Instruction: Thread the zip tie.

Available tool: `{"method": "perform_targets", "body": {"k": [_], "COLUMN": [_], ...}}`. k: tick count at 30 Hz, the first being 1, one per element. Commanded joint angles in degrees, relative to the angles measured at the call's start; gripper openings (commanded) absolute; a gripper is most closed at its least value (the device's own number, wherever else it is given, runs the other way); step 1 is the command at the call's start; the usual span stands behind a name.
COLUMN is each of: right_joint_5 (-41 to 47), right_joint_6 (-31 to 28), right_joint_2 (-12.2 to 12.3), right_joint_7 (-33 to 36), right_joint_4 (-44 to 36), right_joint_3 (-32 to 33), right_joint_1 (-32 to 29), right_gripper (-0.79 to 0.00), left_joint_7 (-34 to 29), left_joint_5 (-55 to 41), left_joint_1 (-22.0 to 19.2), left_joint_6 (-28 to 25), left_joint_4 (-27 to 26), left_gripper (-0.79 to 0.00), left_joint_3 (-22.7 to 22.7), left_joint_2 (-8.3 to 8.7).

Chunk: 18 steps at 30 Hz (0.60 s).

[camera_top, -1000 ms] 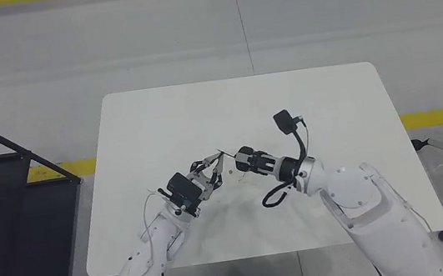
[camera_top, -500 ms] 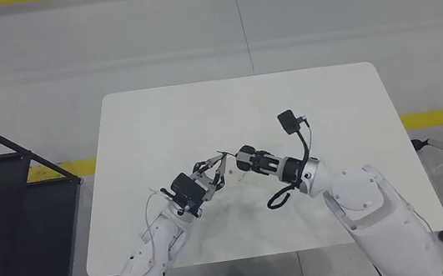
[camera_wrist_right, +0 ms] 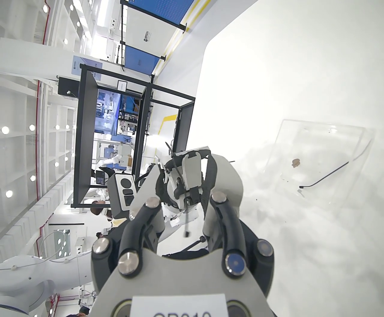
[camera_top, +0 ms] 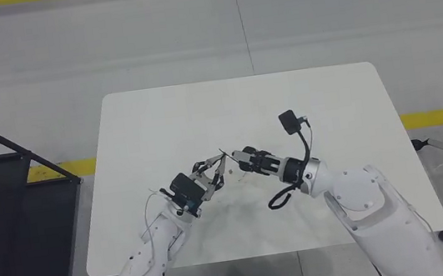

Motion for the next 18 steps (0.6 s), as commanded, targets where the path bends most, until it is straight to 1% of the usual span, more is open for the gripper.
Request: {"method": "perform_targets", "body": {"k": [1, 2, 4, 7, 18], "right_joint_5": [-0.2, -0.2, -0.4, -0.6, -1.6], "right_joint_6": [-0.1, -0.1, -0.2, -0.5, 0.4], "right_joint_2": [0.0, 0.0, 0.0, 0.0, 0.2], "right_joint_7": [0.0, 0.0, 0.0, 0.0, 1.7], "right_joint_4": [-0.1, -0.1, -0.2, -0.3, -0.7], "right_joint_3": [0.0, -0.1, -0.1, -0.1, 0.2], "right_joint_1": [-0.1, -0.1, -0.2, -0.4, -0.3], "right_gripper": [-0.514, -0.517, -0.548, -0.613, -0.560], "left_joint_7": [-0.1, -0.2, -0.2, -0.4, -0.1], "left_joint_5": [0.1, 0.2, 0.3, 0.3, -3.1], "left_joint_1": [0.0, -0.1, -0.1, -0.2, 0.2], "left_joint_6": [0.0, -0.1, -0.1, 0.0, 1.1], "left_joint_4": [0.0, 0.1, 0.1, 0.2, -0.4], "left_gripper": [-0.785, -0.785, -0.785, -0.785, -0.785], "left_joint_3": [0.0, 0.1, 0.2, 0.2, -1.1], "left_joint_2": [-0.01, -0.01, -0.03, -0.06, -0.20]}}
